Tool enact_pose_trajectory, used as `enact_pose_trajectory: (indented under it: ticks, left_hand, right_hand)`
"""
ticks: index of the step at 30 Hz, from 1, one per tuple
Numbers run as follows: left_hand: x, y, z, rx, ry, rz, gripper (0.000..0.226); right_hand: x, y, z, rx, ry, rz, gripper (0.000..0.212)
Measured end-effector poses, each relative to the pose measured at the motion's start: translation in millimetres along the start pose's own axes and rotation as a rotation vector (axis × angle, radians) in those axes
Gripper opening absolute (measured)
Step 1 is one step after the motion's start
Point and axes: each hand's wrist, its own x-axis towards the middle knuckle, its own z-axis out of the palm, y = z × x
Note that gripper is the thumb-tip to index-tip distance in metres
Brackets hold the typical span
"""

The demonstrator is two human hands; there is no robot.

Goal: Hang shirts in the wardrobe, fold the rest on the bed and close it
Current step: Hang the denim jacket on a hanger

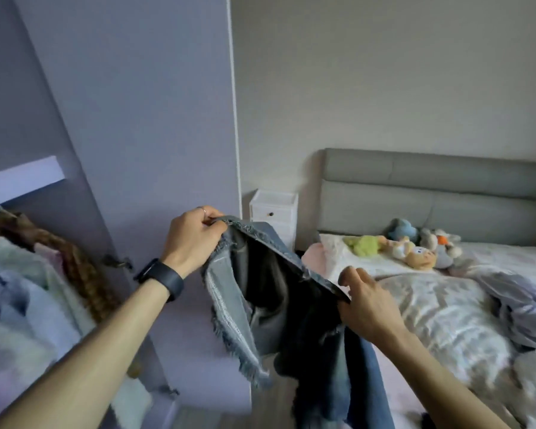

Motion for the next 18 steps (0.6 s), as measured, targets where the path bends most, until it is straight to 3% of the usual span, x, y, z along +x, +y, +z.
enact_pose_trajectory:
  ticks: [3,6,9,15,18]
  left_hand:
    - [-4,-55,-45,0.038,0.118,-0.145,0.015]
    - [-26,-100,-73,0.109,0.150,-0.251,0.011]
    - [-54,-130,-89,0.172,0.040,-0.312,0.025]
    - [-112,-169,-136,0.254,-0.302,-0.646,0.039]
    - [-146,-173,-147,0.299,-0.391,-0.687,0.026]
  right_hand:
    - [11,-13,27,-0.072,-0.111,0.007,0.019]
    - [39,-43,46,-0.105,-0.113,-0.094,0.012]
    - [68,-87,56,-0.059,-0.119,-0.212,0.019]
    - [99,-173,80,0.009,-0.179,-0.479,0.029]
    - [104,-199,96,0.047,-0.267,-0.553,0.029]
